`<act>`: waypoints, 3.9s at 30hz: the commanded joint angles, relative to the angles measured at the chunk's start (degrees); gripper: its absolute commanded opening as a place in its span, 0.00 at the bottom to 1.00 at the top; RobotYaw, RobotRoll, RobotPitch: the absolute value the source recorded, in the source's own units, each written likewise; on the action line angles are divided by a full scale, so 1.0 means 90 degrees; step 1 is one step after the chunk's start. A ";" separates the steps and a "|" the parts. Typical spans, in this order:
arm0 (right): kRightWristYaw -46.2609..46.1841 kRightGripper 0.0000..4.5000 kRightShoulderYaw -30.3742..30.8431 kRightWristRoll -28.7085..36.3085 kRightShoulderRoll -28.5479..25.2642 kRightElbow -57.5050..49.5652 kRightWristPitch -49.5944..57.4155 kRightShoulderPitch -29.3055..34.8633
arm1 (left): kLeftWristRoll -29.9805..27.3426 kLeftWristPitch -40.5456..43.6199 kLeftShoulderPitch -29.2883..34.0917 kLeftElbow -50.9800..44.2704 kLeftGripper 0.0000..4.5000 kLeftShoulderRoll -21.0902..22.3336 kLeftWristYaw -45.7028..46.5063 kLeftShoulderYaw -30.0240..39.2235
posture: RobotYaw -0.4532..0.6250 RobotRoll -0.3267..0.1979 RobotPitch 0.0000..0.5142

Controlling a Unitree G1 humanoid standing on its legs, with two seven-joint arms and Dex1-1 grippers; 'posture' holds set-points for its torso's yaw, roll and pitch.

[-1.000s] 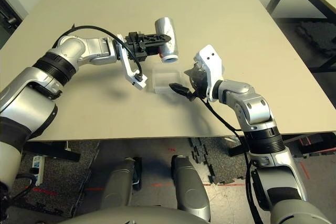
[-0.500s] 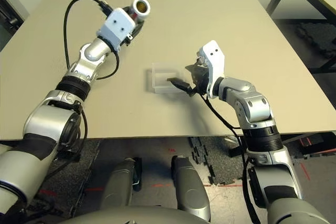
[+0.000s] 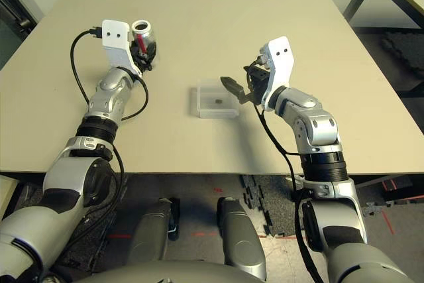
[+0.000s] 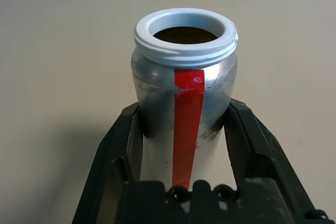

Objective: Pour the medicine from the bottle into the box.

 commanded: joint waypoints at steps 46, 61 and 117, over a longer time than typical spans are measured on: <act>0.0419 1.00 -0.0016 -0.0007 -0.0077 -0.0002 -0.0094 0.0296 | 0.0455 -0.0271 0.0881 -0.0040 0.99 0.0339 0.0034 -0.0535 | 0.44 0.62 0.31; 0.0450 1.00 -0.0042 -0.0011 -0.0091 0.0023 -0.0152 0.0305 | 0.0398 -0.0511 0.0843 -0.0054 0.99 0.0282 -0.0007 -0.0523 | 0.44 0.62 0.30; -0.2250 1.00 -0.2489 -0.0266 -0.0958 0.3989 -0.3365 -0.0159 | -0.0042 -0.1403 0.0470 0.1692 0.99 0.2965 -0.0530 0.1052 | 0.48 0.62 0.48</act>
